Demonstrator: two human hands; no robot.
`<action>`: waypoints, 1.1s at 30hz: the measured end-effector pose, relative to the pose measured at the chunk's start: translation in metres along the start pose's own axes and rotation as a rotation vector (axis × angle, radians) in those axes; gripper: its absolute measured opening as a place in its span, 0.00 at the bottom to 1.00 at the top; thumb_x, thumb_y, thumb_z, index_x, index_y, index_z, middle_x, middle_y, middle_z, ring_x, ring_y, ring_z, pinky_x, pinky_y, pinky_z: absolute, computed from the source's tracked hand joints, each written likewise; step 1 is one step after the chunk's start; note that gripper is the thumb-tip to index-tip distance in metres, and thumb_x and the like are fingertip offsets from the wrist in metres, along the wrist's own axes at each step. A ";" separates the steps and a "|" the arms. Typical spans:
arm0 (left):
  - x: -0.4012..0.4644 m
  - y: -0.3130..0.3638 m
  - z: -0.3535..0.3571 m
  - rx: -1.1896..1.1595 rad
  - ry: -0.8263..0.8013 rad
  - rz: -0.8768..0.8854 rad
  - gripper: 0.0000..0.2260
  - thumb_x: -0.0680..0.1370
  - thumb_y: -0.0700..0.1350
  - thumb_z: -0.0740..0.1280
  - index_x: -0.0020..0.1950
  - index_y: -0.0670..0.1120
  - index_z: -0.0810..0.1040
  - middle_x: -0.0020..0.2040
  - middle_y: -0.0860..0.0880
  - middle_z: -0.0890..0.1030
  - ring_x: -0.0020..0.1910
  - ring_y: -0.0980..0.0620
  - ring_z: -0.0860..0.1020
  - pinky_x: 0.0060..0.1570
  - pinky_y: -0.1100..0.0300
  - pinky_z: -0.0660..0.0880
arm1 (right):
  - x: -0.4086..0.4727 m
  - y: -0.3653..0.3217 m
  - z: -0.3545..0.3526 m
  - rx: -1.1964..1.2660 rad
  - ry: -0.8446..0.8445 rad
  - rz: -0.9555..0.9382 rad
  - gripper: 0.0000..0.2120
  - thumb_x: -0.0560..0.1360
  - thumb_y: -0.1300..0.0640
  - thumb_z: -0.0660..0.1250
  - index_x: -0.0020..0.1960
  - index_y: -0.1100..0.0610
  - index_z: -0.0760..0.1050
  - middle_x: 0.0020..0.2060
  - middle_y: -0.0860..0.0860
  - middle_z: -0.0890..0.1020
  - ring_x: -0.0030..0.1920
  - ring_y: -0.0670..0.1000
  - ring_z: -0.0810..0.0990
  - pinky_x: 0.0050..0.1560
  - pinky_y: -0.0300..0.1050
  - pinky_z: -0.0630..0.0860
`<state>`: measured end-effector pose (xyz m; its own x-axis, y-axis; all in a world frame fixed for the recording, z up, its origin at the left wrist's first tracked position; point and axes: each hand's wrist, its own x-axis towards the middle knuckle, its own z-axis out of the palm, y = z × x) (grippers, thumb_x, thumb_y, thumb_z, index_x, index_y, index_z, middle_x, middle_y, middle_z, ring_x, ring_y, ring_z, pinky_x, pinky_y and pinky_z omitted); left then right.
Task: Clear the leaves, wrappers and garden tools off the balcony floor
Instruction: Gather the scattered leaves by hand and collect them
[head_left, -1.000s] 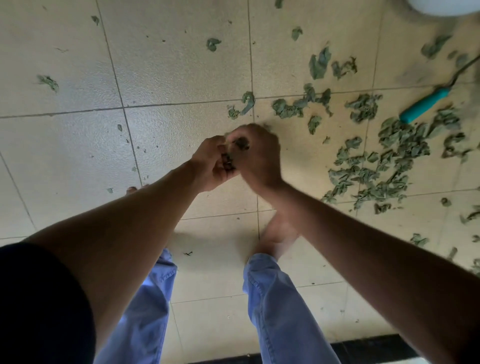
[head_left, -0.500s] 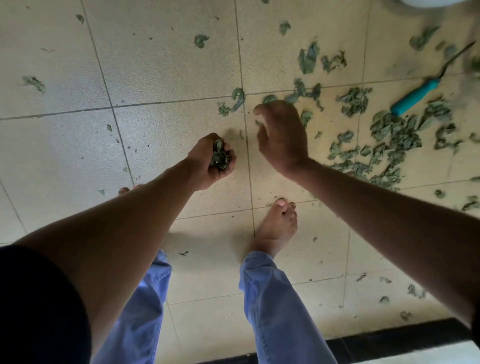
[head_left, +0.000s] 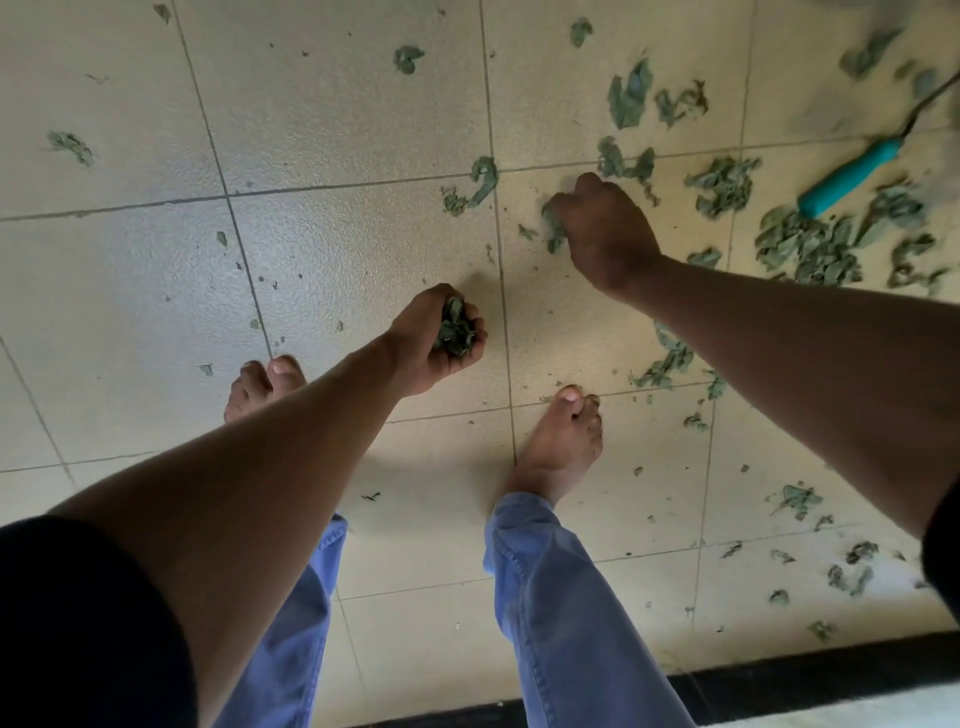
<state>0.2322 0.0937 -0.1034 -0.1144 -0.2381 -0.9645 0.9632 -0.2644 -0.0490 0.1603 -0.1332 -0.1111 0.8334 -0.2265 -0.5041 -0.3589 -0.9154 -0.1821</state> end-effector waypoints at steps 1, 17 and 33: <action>-0.001 -0.001 -0.001 -0.007 0.000 -0.003 0.12 0.80 0.43 0.61 0.38 0.44 0.77 0.37 0.45 0.78 0.34 0.50 0.78 0.33 0.60 0.79 | -0.002 -0.002 0.002 0.058 0.006 0.031 0.19 0.76 0.71 0.59 0.64 0.64 0.78 0.56 0.65 0.76 0.54 0.65 0.78 0.50 0.53 0.77; -0.009 0.003 0.003 -0.051 0.042 0.128 0.23 0.81 0.45 0.57 0.31 0.46 0.84 0.33 0.46 0.82 0.34 0.50 0.83 0.32 0.60 0.79 | -0.060 -0.141 -0.011 0.527 0.090 0.054 0.07 0.74 0.66 0.63 0.44 0.58 0.78 0.42 0.54 0.77 0.41 0.53 0.76 0.36 0.44 0.65; -0.006 0.030 -0.023 -0.239 -0.003 0.167 0.13 0.77 0.43 0.64 0.35 0.42 0.83 0.39 0.46 0.81 0.36 0.49 0.81 0.41 0.58 0.82 | -0.007 -0.112 -0.029 0.704 0.305 0.035 0.06 0.75 0.58 0.70 0.49 0.60 0.82 0.44 0.53 0.84 0.44 0.51 0.81 0.46 0.52 0.79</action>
<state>0.2676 0.1089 -0.1052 0.0503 -0.2627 -0.9636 0.9987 0.0066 0.0503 0.2070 -0.0388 -0.0633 0.8589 -0.4269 -0.2828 -0.4851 -0.5014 -0.7164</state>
